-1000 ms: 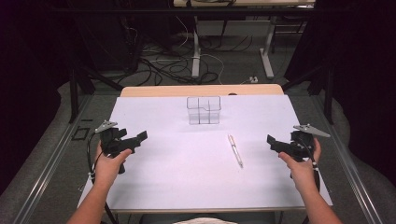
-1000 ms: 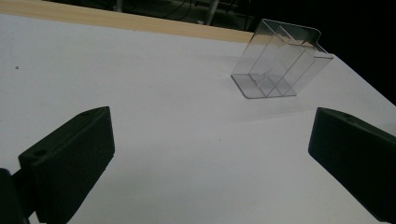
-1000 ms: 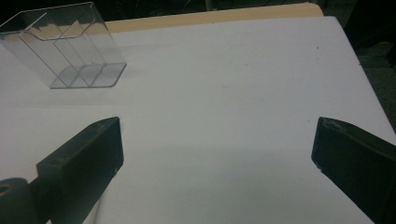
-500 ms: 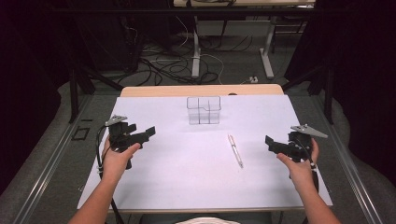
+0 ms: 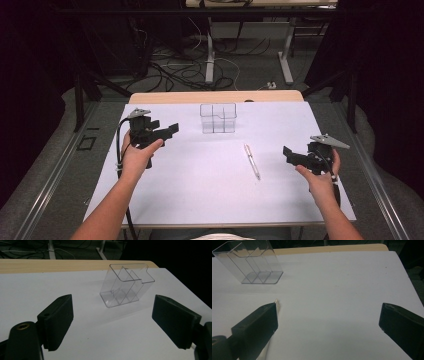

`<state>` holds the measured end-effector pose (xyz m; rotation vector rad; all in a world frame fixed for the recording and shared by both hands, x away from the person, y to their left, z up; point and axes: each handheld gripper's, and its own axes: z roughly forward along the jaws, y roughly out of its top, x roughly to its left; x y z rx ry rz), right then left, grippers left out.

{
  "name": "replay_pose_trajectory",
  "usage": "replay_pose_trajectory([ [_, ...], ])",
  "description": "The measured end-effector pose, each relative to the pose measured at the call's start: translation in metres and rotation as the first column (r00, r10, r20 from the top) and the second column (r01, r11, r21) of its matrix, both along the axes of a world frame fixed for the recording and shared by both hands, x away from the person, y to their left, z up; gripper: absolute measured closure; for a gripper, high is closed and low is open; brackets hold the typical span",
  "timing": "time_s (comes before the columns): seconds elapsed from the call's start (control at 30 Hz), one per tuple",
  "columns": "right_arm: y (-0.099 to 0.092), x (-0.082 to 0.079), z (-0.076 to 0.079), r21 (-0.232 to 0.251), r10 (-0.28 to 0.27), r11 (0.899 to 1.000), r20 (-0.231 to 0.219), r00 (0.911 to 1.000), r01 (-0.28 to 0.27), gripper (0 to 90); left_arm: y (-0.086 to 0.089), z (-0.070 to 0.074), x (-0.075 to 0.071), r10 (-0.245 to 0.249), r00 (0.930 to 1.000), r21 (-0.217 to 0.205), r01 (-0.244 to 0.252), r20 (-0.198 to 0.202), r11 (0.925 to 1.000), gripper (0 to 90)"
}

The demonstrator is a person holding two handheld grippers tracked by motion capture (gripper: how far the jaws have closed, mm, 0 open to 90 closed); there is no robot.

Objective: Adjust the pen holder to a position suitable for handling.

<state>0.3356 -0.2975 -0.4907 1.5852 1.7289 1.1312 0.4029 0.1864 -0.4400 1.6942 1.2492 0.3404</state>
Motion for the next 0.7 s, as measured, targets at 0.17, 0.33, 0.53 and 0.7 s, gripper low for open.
replay_pose_trajectory([
  [0.17, -0.001, 0.001, -0.001, 0.001, -0.011, 1.0, 0.009, 0.9999, 0.011, 1.7, -0.009, 0.01, 0.01, -0.01, 0.9998, -0.004, 0.01, -0.019, 0.9999, 21.3],
  [0.33, -0.002, 0.0, 0.0, -0.007, 0.007, 1.0, -0.004, 1.0, -0.007, 2.0, -0.019, 0.021, 0.02, -0.01, 0.9998, 0.011, 0.01, -0.015, 0.9999, 25.7],
  [0.53, -0.002, 0.0, 0.0, 0.005, -0.009, 1.0, -0.016, 0.9998, 0.009, 2.4, -0.031, 0.033, 0.032, -0.008, 0.9998, 0.006, 0.008, -0.02, 0.9999, 27.0],
  [0.7, -0.003, 0.0, -0.001, 0.006, -0.002, 1.0, -0.009, 1.0, 0.002, 2.6, -0.04, 0.039, 0.041, 0.012, 0.9996, 0.023, -0.011, -0.024, 0.9997, 27.9],
])
